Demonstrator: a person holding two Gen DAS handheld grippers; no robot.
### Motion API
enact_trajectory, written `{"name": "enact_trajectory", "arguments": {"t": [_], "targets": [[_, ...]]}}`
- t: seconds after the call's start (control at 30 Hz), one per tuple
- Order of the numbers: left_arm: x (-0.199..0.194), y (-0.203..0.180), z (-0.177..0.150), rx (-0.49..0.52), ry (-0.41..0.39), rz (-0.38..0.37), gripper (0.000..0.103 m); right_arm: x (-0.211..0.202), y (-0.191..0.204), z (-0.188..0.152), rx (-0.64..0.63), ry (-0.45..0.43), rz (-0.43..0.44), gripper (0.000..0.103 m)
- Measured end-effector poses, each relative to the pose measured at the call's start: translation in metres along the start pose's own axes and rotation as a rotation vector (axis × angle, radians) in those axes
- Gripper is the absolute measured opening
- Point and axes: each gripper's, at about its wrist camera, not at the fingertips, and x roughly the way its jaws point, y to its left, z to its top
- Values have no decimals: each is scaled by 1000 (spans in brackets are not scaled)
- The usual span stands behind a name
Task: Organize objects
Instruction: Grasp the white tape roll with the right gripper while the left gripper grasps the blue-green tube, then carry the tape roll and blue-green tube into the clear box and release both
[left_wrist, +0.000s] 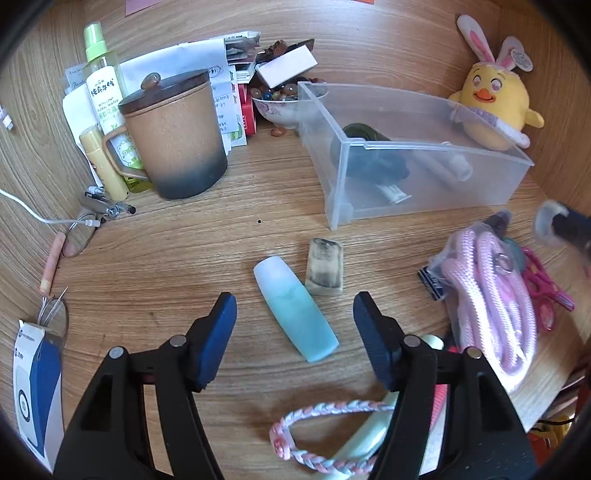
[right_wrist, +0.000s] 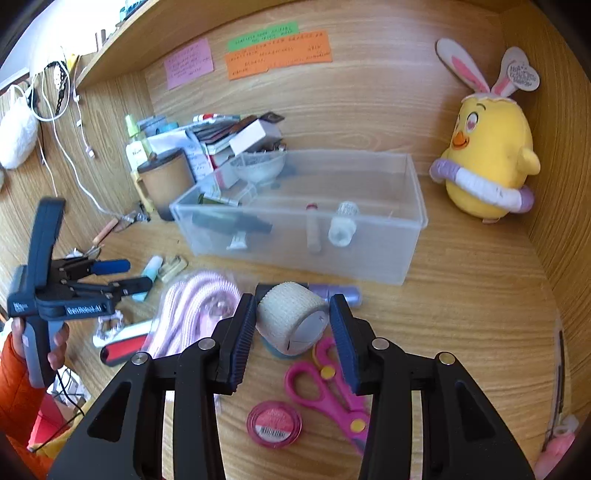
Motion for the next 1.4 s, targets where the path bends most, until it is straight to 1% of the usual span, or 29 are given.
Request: {"name": "enact_trajectory", "arguments": {"t": [0.03,0.1,0.13,0.2,0.23,0.37,0.43,0.6,0.73,0.9,1.1,1.3,1.4], "targets": [[3,1,0,-5,5,2,58,-1,-1,3,0,-10,-3,38],[11,5,1,-21,25,5,42,-3,-3,11,-1,-32,-7,38],[13,8,1,-33,40,-7,40,-3,-4,15,-3,-42,-8,38],[12,14,3,-56,35,-18,27,-2,-2,20,-10,-53,-13,38],[13,16,3,-61,41,-17,25,-1,-2,22,-14,-57,-13,38],[10,21,1,-70,33,1,25,4,-3,33,-27,-72,-20,38],[4,22,1,-75,17,4,25,6,-5,39,-30,-78,-24,38],[-21,20,15,-58,-72,5,25,11,-10,56,-43,-95,-40,38],[-42,12,35,-43,-145,-39,25,16,-12,70,-58,-109,-55,38],[-53,-4,61,-14,-206,-85,25,23,-12,83,-68,-117,-72,38],[-46,-25,86,21,-222,-123,25,41,-19,89,-67,-89,-94,38],[-23,-39,109,29,-181,-185,25,64,-27,86,-48,-35,-90,38],[-12,-46,115,38,-156,-199,25,75,-31,84,-38,-5,-81,38]]}}
